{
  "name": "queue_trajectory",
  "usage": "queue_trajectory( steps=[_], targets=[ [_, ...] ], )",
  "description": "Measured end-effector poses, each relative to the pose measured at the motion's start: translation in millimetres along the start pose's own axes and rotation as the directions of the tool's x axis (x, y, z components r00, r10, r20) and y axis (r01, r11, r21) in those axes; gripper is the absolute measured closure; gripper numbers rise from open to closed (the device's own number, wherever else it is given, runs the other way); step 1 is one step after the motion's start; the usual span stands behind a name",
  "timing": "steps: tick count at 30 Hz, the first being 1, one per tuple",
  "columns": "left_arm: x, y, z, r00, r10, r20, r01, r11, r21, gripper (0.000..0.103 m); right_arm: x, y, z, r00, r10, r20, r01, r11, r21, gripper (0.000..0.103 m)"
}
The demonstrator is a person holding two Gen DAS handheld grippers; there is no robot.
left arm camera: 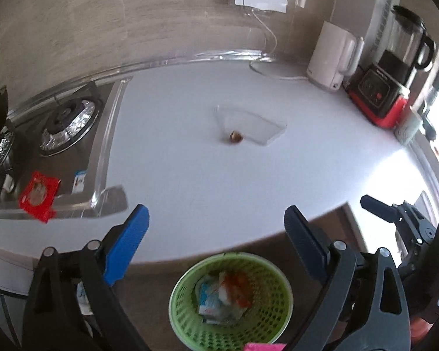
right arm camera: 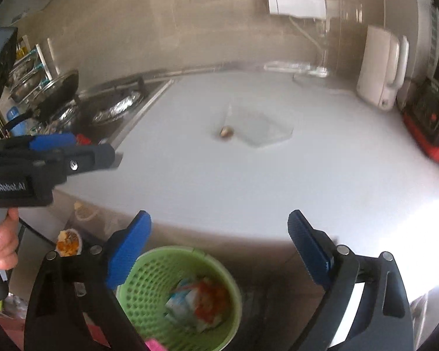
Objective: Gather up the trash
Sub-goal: 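Move both tools back up to the counter toward the brown nut and clear tray, then grasp the brown nut with the left tool while the right tool grasps the clear plastic tray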
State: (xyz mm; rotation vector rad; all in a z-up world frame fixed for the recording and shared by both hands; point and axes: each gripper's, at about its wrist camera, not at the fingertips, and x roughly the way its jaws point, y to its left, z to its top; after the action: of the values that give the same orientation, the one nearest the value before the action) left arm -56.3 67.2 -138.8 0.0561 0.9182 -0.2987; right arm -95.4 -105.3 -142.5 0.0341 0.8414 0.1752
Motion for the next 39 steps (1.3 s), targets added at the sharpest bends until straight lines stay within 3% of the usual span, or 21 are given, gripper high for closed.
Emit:
queue_trajectory(
  steps=[10,19,30,39],
  targets=[
    [56.5,0.0,46.5,0.999,0.028,-0.015,-0.029,0.995,-0.097,0.014,49.7,-49.1,54.5,1.000,0.024,0.010,-0.022,0.993,-0.114,0.007],
    [109.0,-11.8,60.4,0.996,0.069,-0.063,-0.077,0.989,-0.128,0.014,136.8,-88.0,89.2,0.989,0.133,-0.066,-0.145,0.964,-0.224,0.007],
    [159.5,-8.3,71.4,0.985,0.103,-0.136,-0.125,0.978,-0.165,0.014,212.7,-94.5,111.1,0.966,0.207,-0.154,-0.247,0.911,-0.329,0.007],
    [167.6,1.0,74.2,0.980,0.104,-0.169,-0.134,0.975,-0.179,0.014,227.5,-73.3,113.7,0.948,0.236,-0.212,-0.305,0.866,-0.397,0.007]
  ],
)
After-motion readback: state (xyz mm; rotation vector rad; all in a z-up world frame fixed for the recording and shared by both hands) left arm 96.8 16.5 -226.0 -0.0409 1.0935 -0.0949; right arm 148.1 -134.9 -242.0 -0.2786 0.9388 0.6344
